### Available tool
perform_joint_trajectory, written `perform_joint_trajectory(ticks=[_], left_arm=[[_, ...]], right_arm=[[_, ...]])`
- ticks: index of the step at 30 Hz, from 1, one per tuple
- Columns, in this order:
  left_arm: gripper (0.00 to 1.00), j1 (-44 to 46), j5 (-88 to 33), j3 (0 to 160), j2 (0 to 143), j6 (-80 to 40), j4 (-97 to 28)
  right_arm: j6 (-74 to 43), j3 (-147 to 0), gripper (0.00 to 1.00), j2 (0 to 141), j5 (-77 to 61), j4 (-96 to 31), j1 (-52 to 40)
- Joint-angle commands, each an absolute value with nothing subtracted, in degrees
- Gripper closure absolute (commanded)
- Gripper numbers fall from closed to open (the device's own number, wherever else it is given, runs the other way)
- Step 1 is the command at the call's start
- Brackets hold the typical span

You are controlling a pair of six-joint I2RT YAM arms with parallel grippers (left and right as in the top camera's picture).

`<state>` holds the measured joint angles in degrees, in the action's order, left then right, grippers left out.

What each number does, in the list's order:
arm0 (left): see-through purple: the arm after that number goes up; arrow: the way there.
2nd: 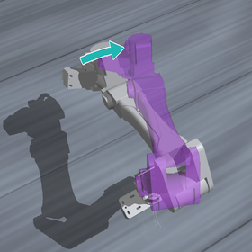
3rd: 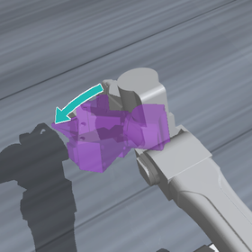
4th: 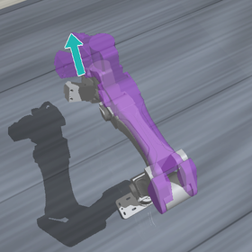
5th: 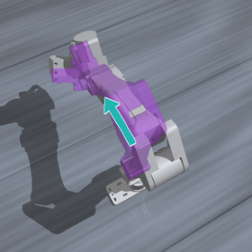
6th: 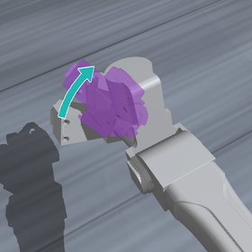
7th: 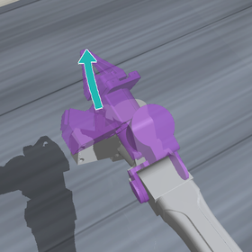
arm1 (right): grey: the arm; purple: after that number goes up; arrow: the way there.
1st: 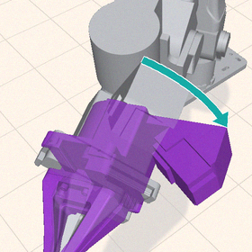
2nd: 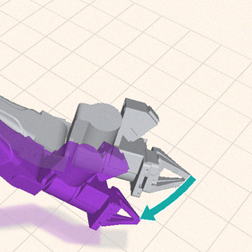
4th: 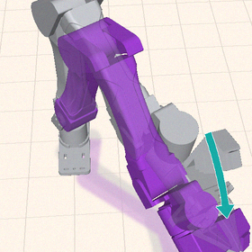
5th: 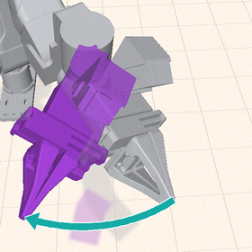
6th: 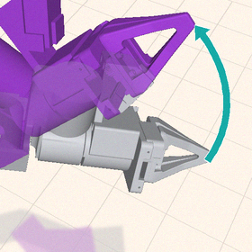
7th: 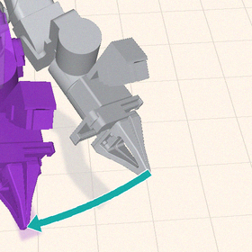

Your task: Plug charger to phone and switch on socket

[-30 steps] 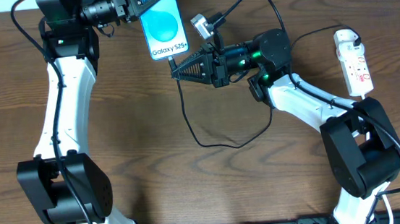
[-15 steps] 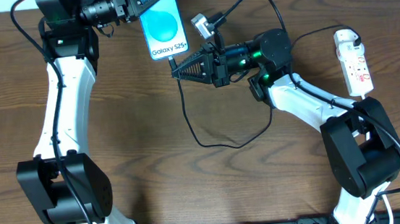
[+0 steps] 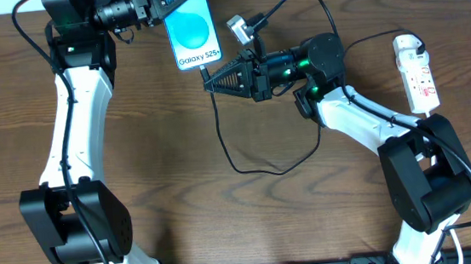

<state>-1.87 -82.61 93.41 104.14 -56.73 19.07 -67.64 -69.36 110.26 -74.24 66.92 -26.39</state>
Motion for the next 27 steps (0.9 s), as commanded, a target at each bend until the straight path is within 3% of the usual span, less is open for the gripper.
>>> perform_joint_trajectory(ticks=[1,27], left_arm=[[0.93,-2.09,-84.05,93.84,103.74,-55.96,19.38],[0.93,-1.89,-86.61,93.84,103.74,-54.41,19.35]], right_arm=[[-68.16,-69.73,0.99,110.59,-72.51,67.02,-26.09],[-73.73,-69.73,0.99,110.59,-66.67,67.07,-26.35]])
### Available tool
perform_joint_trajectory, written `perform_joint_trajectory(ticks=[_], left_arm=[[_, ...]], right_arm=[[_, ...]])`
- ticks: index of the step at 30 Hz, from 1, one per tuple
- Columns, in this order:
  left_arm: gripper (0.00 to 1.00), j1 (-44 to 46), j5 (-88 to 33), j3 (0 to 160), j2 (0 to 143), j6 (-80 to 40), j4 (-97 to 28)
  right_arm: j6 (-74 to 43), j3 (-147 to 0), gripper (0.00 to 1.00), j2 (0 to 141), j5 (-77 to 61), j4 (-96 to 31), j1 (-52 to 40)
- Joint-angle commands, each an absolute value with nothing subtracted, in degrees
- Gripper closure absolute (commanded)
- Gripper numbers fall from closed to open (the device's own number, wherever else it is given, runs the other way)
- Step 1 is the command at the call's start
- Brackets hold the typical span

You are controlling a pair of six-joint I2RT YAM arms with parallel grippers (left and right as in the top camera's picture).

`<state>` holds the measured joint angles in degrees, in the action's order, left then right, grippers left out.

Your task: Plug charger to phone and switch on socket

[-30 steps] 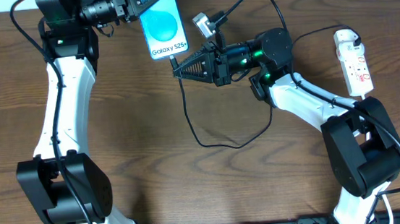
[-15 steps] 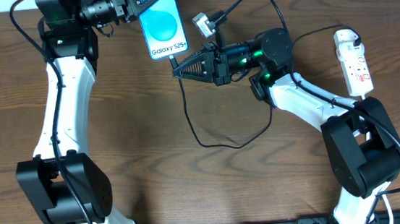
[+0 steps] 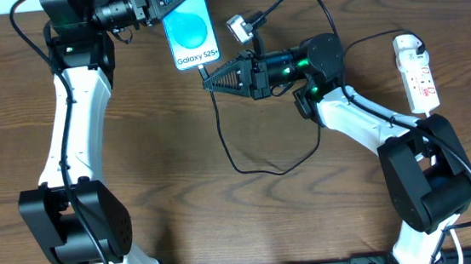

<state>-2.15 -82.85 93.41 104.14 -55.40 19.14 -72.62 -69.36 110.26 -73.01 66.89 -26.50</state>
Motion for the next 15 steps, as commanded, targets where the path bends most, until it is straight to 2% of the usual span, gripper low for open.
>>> perform_joint_trajectory(ticks=[1,15], left_arm=[[0.93,-1.83,-86.61,93.84,103.74,-54.41,19.38],[0.93,-1.15,-88.31,93.84,103.74,-53.60,19.35]], right_arm=[[-73.73,-69.73,0.99,110.59,-66.35,67.07,-26.37],[-74.35,-69.73,0.99,110.59,-63.13,67.09,-26.89]])
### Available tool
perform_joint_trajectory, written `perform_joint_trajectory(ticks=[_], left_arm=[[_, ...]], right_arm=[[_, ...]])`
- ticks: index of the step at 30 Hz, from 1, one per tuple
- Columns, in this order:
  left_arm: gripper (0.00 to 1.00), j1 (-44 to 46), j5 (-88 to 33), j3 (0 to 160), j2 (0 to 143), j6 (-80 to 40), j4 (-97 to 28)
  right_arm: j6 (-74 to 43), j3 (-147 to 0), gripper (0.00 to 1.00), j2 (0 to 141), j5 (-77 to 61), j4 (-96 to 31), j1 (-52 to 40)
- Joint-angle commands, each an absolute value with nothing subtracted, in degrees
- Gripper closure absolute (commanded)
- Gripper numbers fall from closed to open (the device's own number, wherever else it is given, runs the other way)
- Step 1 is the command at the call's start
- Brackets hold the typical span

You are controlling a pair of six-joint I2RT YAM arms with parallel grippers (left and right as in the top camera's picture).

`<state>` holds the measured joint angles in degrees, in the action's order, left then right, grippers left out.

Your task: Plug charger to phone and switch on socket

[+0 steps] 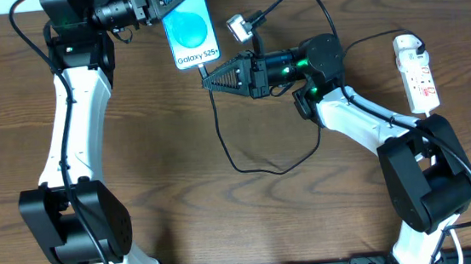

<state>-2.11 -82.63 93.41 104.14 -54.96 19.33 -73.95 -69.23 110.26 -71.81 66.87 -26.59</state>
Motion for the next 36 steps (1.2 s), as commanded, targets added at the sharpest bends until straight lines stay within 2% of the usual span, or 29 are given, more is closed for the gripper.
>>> perform_joint_trajectory(ticks=[1,13,36], left_arm=[[0.93,-1.15,-88.31,93.84,103.74,-53.60,19.35],[0.93,-0.64,-88.51,93.84,103.74,-53.60,19.35],[0.92,-0.56,-90.02,93.84,103.74,-53.60,19.38]], right_arm=[[-74.41,-69.73,0.99,110.59,-62.57,67.11,-26.89],[-77.36,-69.73,0.99,110.59,-57.08,67.44,-27.00],[-77.32,-69.73,0.99,110.59,-56.93,69.45,-27.05]])
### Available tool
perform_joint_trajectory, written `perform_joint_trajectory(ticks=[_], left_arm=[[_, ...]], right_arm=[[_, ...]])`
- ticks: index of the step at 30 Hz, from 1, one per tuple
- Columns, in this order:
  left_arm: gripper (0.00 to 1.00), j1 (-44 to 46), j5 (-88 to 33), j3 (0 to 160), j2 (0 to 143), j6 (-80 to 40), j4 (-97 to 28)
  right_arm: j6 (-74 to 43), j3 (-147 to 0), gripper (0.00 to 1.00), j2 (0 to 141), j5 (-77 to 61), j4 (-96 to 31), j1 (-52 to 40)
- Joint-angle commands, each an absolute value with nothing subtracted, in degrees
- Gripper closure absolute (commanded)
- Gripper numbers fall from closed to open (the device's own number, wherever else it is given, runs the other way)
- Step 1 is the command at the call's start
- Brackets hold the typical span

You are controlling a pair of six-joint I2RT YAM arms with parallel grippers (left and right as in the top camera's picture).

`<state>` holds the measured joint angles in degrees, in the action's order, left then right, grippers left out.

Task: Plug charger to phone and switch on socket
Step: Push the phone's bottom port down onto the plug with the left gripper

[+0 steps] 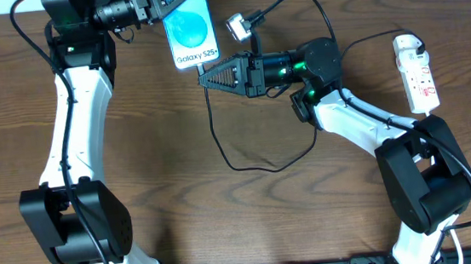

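Observation:
A phone [190,29] with a light blue screen reading "Galaxy S25+" lies at the table's far edge, its top end in my left gripper, which is shut on it. My right gripper [202,77] points left just below the phone's lower edge, shut on the charger plug [204,67], which sits right at that edge. Whether the plug is seated cannot be told. The black charger cable [256,169] drops from there in a loop. A white power strip [419,77] lies at the far right with a white adapter [407,46] in it.
The cable loop runs across the middle of the brown wooden table [182,205] and back up under the right arm. Another stretch of cable arcs above the right wrist toward the strip. Both arm bases stand at the near edge.
My right gripper has shifted slightly left, its tip now under the phone's lower right corner. The hanging cable has moved left with it. The left gripper and phone have not moved.
My left gripper held the phone at the far edge throughout. My right gripper, shut on the plug, stood just below and right of the phone's bottom edge. It was a little higher and further left at each moment, and now sits at the phone's lower edge.

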<state>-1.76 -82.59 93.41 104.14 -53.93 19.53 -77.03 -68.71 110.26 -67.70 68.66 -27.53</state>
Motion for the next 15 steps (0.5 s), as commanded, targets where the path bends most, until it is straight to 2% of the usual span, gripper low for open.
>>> perform_joint_trajectory(ticks=[1,4,9,12,15], left_arm=[[0.93,-0.56,-90.00,93.84,103.74,-53.60,19.38],[0.92,-0.56,-89.97,93.84,103.74,-53.58,19.38],[0.93,-0.69,-89.97,93.84,103.74,-53.19,19.40],[0.92,-1.21,-89.97,93.84,103.74,-52.21,19.40],[0.93,-2.22,-90.00,93.84,103.74,-52.10,19.40]], right_arm=[[-77.32,-69.73,0.98,110.59,-56.99,69.43,-27.05],[-77.32,-69.73,0.87,110.59,-57.58,69.45,-27.05],[-77.06,-69.73,0.56,110.59,-58.59,69.47,-27.03],[-77.03,-69.73,0.25,110.59,-59.48,69.47,-26.92],[-76.14,-69.73,0.01,110.59,-60.62,69.49,-26.70]])
